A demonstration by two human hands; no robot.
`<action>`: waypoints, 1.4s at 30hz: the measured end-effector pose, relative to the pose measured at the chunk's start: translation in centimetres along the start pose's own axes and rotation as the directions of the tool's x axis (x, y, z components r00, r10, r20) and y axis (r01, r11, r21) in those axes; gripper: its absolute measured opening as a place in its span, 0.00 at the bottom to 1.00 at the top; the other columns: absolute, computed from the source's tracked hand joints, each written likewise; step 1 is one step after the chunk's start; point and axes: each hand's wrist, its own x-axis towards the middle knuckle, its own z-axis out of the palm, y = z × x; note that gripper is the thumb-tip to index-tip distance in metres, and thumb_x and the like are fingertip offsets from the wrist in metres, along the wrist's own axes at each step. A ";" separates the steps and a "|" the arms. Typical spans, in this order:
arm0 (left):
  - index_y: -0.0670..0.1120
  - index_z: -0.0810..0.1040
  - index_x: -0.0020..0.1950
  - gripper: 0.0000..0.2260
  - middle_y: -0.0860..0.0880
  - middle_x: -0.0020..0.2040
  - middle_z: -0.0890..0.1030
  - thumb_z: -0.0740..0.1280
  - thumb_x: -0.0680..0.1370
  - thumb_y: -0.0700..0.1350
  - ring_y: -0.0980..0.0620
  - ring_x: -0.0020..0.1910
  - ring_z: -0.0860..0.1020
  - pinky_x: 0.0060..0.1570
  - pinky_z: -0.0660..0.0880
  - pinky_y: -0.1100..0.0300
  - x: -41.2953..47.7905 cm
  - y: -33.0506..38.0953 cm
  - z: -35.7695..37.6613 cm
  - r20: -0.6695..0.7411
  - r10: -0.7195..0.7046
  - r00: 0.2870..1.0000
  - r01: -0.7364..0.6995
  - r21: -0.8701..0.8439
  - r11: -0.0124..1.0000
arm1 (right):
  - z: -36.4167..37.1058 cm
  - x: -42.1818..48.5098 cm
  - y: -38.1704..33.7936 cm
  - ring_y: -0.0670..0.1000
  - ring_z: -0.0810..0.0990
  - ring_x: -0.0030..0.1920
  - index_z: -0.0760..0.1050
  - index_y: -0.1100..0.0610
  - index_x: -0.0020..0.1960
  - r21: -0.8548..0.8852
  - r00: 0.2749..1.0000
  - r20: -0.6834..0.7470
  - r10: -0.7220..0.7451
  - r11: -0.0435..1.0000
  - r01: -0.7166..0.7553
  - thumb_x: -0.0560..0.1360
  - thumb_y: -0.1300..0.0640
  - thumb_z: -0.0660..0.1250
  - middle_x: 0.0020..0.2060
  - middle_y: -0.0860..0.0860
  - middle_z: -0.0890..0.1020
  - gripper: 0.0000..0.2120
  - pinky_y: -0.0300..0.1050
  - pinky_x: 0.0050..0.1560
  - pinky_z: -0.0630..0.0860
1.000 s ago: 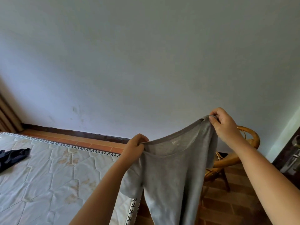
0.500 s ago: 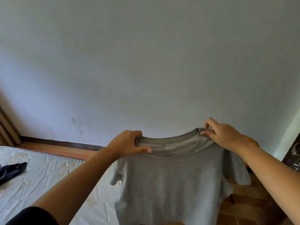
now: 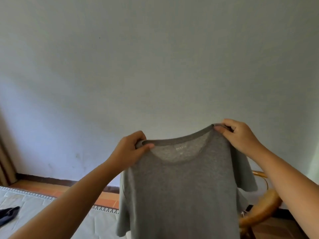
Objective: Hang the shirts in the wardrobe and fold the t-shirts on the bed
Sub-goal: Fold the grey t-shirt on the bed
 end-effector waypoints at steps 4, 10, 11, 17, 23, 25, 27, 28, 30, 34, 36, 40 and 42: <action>0.51 0.67 0.34 0.13 0.53 0.28 0.68 0.66 0.77 0.48 0.58 0.29 0.70 0.31 0.65 0.67 3.4 1.9 -1.9 -0.269 0.026 0.963 -0.033 -0.022 0.999 | -1.3 3.0 -3.5 0.48 0.71 0.34 0.75 0.62 0.40 0.132 0.964 -0.267 0.003 0.991 0.033 0.78 0.59 0.63 0.32 0.54 0.75 0.10 0.31 0.34 0.65; 0.45 0.70 0.40 0.17 0.51 0.32 0.71 0.56 0.81 0.56 0.45 0.40 0.76 0.37 0.65 0.57 4.7 1.5 -2.1 -0.080 -0.105 0.991 0.128 0.396 0.909 | -0.2 3.8 -4.2 0.55 0.73 0.36 0.70 0.59 0.38 -0.251 0.996 0.078 0.034 0.968 -0.013 0.78 0.58 0.62 0.32 0.55 0.74 0.11 0.46 0.35 0.62; 0.45 0.70 0.41 0.16 0.51 0.32 0.71 0.56 0.81 0.55 0.45 0.38 0.75 0.35 0.64 0.57 5.2 2.2 -2.9 -0.219 -0.059 0.974 0.133 0.341 0.931 | -0.9 4.5 -4.8 0.55 0.73 0.36 0.70 0.60 0.39 -0.227 1.000 -0.030 0.001 0.974 -0.008 0.78 0.58 0.63 0.31 0.55 0.74 0.10 0.47 0.34 0.59; 0.45 0.67 0.41 0.16 0.46 0.38 0.74 0.55 0.81 0.55 0.43 0.42 0.74 0.39 0.65 0.56 7.1 5.0 -4.0 -0.158 -0.050 0.986 0.112 0.416 0.902 | 0.4 4.7 -8.2 0.54 0.70 0.35 0.69 0.58 0.40 -0.194 0.985 -0.146 -0.090 0.979 0.060 0.78 0.58 0.62 0.30 0.52 0.72 0.09 0.47 0.37 0.61; 0.43 0.69 0.43 0.17 0.50 0.32 0.71 0.54 0.81 0.55 0.48 0.35 0.70 0.35 0.63 0.56 7.4 4.3 -6.3 -0.472 -0.010 0.882 0.152 0.264 0.953 | -0.7 5.5 -9.0 0.49 0.69 0.32 0.70 0.59 0.41 -0.092 0.937 -0.335 -0.101 0.993 0.074 0.79 0.58 0.61 0.29 0.47 0.70 0.09 0.44 0.33 0.58; 0.43 0.70 0.42 0.18 0.51 0.31 0.69 0.55 0.81 0.56 0.49 0.35 0.70 0.36 0.63 0.56 7.0 4.3 -6.7 -0.396 -0.009 0.918 0.139 0.300 0.944 | -0.9 5.7 -9.7 0.49 0.69 0.32 0.71 0.60 0.42 -0.108 0.943 -0.320 -0.095 0.992 0.063 0.79 0.58 0.61 0.31 0.49 0.72 0.09 0.44 0.33 0.58; 0.44 0.69 0.39 0.19 0.51 0.32 0.70 0.55 0.81 0.57 0.49 0.35 0.71 0.36 0.64 0.57 6.1 3.9 -6.1 -0.271 -0.053 0.961 0.153 0.365 0.918 | 0.6 5.2 -9.3 0.52 0.70 0.35 0.72 0.64 0.44 -0.175 0.990 -0.137 -0.040 0.985 0.016 0.79 0.57 0.60 0.34 0.54 0.74 0.10 0.45 0.33 0.59; 0.45 0.68 0.37 0.19 0.51 0.32 0.71 0.55 0.80 0.57 0.49 0.35 0.71 0.36 0.64 0.57 5.7 3.4 -5.8 -0.232 -0.079 0.969 0.163 0.372 0.914 | 1.3 4.7 -8.9 0.52 0.70 0.35 0.72 0.64 0.43 -0.178 0.997 -0.076 -0.021 0.984 0.007 0.79 0.57 0.60 0.35 0.55 0.75 0.11 0.42 0.32 0.61; 0.47 0.65 0.35 0.19 0.50 0.32 0.71 0.56 0.80 0.57 0.51 0.34 0.70 0.34 0.64 0.58 4.9 2.5 -5.5 -0.205 -0.119 0.972 0.186 0.350 0.918 | 1.9 3.9 -8.7 0.50 0.69 0.33 0.70 0.61 0.40 -0.138 0.999 -0.045 0.001 0.990 -0.008 0.80 0.57 0.60 0.31 0.53 0.73 0.12 0.37 0.30 0.61; 0.45 0.63 0.34 0.20 0.49 0.32 0.71 0.58 0.79 0.59 0.52 0.32 0.69 0.33 0.64 0.58 3.4 0.8 -6.6 -0.148 -0.163 0.975 0.201 0.297 0.933 | 2.4 2.9 -9.2 0.46 0.67 0.30 0.67 0.56 0.37 -0.104 0.997 -0.071 0.034 0.994 -0.041 0.80 0.56 0.59 0.30 0.49 0.70 0.13 0.38 0.30 0.61; 0.45 0.62 0.34 0.21 0.48 0.33 0.70 0.61 0.77 0.60 0.50 0.33 0.68 0.34 0.63 0.57 3.1 -0.1 -7.4 -0.087 -0.136 0.987 0.156 0.300 0.941 | 2.7 2.4 -9.6 0.47 0.67 0.31 0.67 0.56 0.37 -0.122 0.996 -0.069 0.061 0.990 -0.069 0.80 0.56 0.59 0.30 0.50 0.71 0.13 0.40 0.30 0.62; 0.44 0.65 0.38 0.21 0.49 0.33 0.68 0.67 0.71 0.60 0.51 0.34 0.66 0.34 0.62 0.59 3.0 -2.6 -8.9 0.034 -0.096 0.995 0.083 0.269 0.960 | 3.3 1.3 -10.4 0.51 0.69 0.32 0.70 0.64 0.42 -0.244 0.993 -0.070 0.099 0.963 -0.113 0.81 0.55 0.58 0.32 0.55 0.73 0.13 0.45 0.32 0.61; 0.44 0.67 0.40 0.19 0.50 0.34 0.69 0.69 0.71 0.58 0.51 0.35 0.67 0.34 0.62 0.60 2.9 -4.0 -9.2 0.100 -0.088 0.991 0.060 0.253 0.966 | 4.0 0.5 -10.6 0.52 0.69 0.32 0.69 0.63 0.43 -0.293 0.988 -0.090 0.126 0.945 -0.148 0.81 0.54 0.58 0.31 0.54 0.73 0.14 0.46 0.32 0.61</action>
